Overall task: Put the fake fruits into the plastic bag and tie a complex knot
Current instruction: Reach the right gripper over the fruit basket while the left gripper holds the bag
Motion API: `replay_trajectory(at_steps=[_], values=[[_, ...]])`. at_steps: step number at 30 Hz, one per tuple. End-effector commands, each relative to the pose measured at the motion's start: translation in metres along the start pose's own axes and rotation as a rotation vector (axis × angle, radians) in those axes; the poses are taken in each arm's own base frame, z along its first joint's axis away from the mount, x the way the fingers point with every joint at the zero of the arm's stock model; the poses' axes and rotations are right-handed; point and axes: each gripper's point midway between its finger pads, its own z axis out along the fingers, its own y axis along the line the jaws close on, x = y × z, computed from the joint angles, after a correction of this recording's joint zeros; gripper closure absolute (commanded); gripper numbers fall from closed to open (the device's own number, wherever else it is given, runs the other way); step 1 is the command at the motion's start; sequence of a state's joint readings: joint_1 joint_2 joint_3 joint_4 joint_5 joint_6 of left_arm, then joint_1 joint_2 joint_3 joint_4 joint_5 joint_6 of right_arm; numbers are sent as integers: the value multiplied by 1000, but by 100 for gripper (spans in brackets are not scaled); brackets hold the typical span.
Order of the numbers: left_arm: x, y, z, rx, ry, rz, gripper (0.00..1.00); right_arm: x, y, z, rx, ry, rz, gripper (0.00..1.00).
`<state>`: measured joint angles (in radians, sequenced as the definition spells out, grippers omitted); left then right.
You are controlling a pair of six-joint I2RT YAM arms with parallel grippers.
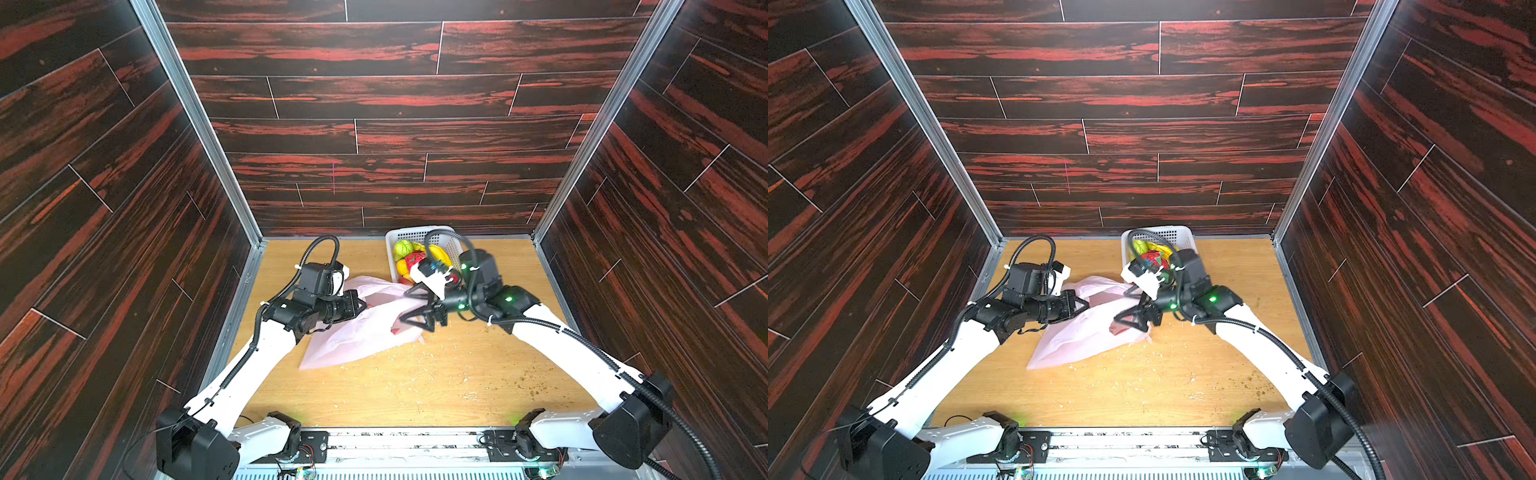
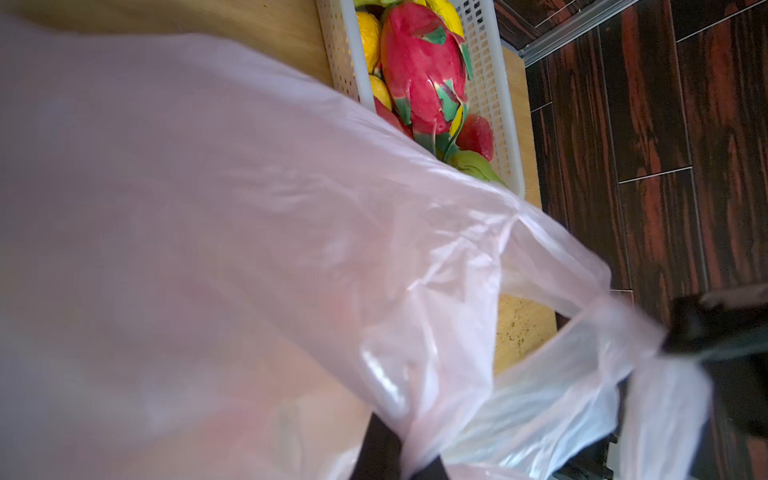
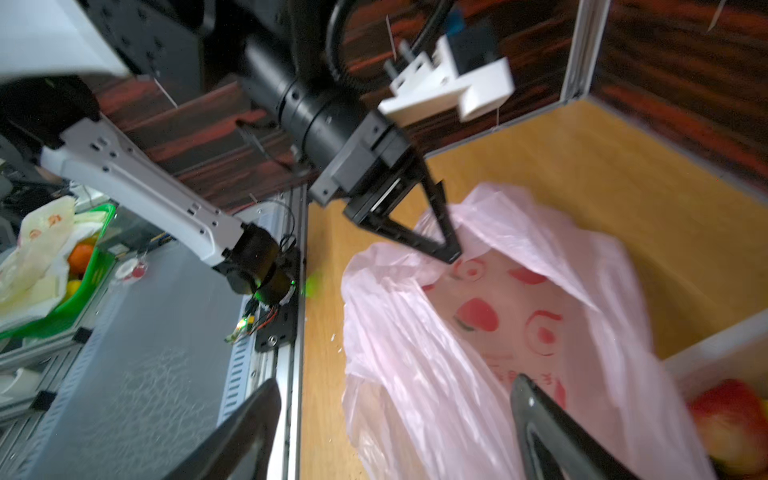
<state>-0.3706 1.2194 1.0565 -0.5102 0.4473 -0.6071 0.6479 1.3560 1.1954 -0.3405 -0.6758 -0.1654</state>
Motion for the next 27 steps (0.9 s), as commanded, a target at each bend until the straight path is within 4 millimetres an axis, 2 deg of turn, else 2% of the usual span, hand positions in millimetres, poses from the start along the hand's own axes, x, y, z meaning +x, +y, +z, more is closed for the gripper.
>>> replay_trajectory(at_steps=[1, 6, 11, 16, 18, 20, 22, 24, 27], values=[[1, -1, 6, 27, 19, -31, 100, 26, -2, 8, 2, 83, 32, 19], [2, -1, 13, 32, 48, -88, 100, 41, 26, 21, -47, 124, 47, 24], [-4, -1, 16, 49, 10, -140, 100, 68, 35, 38, -26, 143, 79, 31], [-7, 3, 21, 57, -17, -198, 100, 92, 43, 55, 6, 117, 76, 49], [-6, 5, 23, 51, -14, -208, 100, 108, 42, 61, 15, 122, 108, 52], [-5, 9, 24, 33, -19, -214, 100, 115, 46, 63, 5, 119, 120, 52], [-6, 14, 24, 14, -30, -226, 100, 114, 56, 61, -24, 100, 115, 50], [-7, 15, 24, 15, -40, -233, 100, 108, 64, 54, -48, 81, 105, 44], [-5, 16, 22, 10, -46, -222, 100, 97, 65, 38, 6, 76, 80, 31]])
